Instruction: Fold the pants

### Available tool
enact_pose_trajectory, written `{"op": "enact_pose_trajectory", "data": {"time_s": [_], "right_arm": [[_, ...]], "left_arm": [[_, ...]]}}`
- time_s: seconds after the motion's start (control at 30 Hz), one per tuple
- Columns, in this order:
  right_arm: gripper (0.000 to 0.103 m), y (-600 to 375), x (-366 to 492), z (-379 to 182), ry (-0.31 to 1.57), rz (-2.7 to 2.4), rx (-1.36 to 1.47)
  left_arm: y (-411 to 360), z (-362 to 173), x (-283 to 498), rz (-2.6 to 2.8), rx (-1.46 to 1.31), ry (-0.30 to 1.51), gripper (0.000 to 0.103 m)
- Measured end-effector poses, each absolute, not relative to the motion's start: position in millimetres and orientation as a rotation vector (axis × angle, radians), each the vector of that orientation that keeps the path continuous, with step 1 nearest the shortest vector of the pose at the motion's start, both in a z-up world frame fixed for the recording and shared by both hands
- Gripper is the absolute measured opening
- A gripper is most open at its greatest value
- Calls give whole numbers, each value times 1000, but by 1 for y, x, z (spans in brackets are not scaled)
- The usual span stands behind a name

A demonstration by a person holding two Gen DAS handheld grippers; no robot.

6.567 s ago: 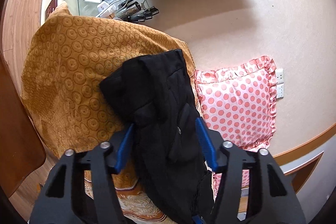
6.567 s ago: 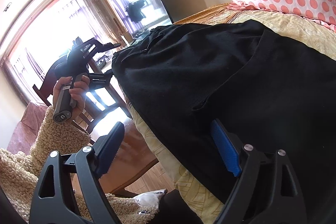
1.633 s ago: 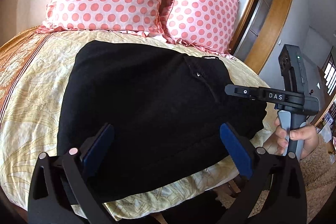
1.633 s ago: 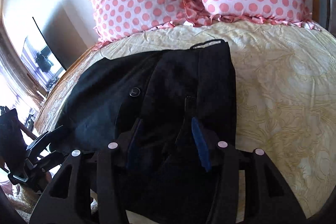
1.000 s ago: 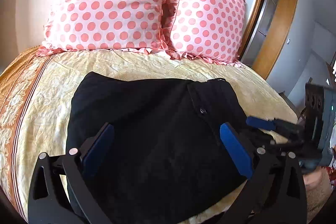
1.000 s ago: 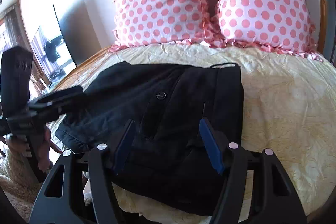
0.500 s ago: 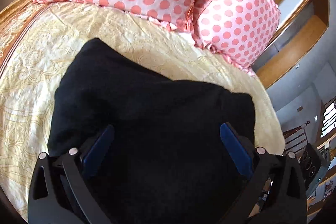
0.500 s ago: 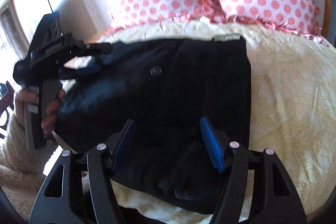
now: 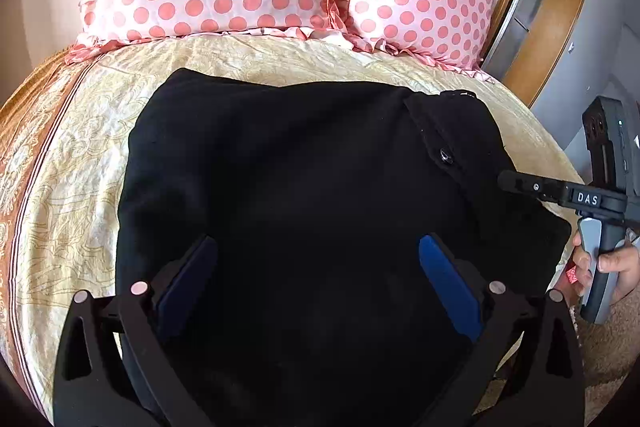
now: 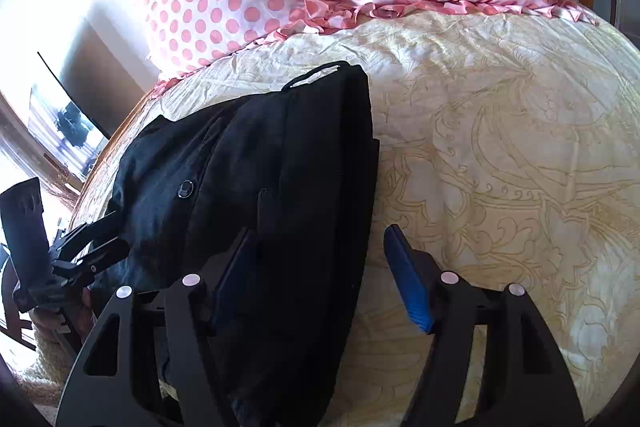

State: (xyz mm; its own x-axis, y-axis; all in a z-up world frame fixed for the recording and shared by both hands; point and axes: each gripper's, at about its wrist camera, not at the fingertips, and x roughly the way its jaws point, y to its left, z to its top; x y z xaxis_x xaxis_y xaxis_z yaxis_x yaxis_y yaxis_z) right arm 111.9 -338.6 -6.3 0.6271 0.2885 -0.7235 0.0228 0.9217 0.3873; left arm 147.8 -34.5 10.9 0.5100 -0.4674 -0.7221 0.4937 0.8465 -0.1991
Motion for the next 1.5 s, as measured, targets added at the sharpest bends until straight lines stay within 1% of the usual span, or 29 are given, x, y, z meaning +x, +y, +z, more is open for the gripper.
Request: {"op": "enact_pose_trajectory", "data": {"time_s": [0.23, 0.33, 0.5, 0.53, 0.57, 0.63, 0.67, 0.73, 0.77, 0.83, 0.97, 1.1, 1.33, 1.43, 1.5], "right_arm": [[69, -336, 118, -10, 888, 218, 389], [69, -323, 117, -8, 873, 228, 303], [68, -330, 120, -12, 869, 237, 370], [63, -329, 119, -11, 867, 246, 365], [56, -328, 119, -11, 863, 258, 362], [48, -330, 119, -12, 856, 269, 378], [39, -332, 119, -12, 851, 273, 397], [28, -333, 117, -9, 831, 278, 419], [24, -330, 114, -5, 810, 276, 395], [22, -317, 108, 6, 771, 266, 315], [21, -297, 102, 22, 725, 289, 224], [20, -296, 105, 20, 740, 263, 206], [20, -299, 106, 14, 757, 248, 224], [20, -299, 107, 12, 765, 242, 226], [20, -300, 108, 11, 771, 240, 230]], "left_arm": [[-40, 6, 146, -564, 79, 857, 101], [-40, 5, 145, -564, 88, 853, 101], [-41, 5, 146, -563, 97, 853, 101], [-41, 5, 146, -564, 98, 852, 101], [-41, 5, 145, -564, 98, 852, 101], [-41, 5, 146, -565, 98, 851, 101], [-41, 5, 146, -565, 98, 851, 101], [-41, 5, 146, -566, 100, 851, 101], [-41, 4, 145, -566, 102, 851, 101], [-40, 4, 146, -563, 108, 852, 101], [-41, 2, 146, -555, 118, 850, 101], [-36, 5, 145, -563, 93, 854, 101], [17, 25, 170, -601, -191, 897, 101], [40, 26, 188, -623, -319, 937, 95], [53, 27, 197, -636, -403, 947, 94]]}}
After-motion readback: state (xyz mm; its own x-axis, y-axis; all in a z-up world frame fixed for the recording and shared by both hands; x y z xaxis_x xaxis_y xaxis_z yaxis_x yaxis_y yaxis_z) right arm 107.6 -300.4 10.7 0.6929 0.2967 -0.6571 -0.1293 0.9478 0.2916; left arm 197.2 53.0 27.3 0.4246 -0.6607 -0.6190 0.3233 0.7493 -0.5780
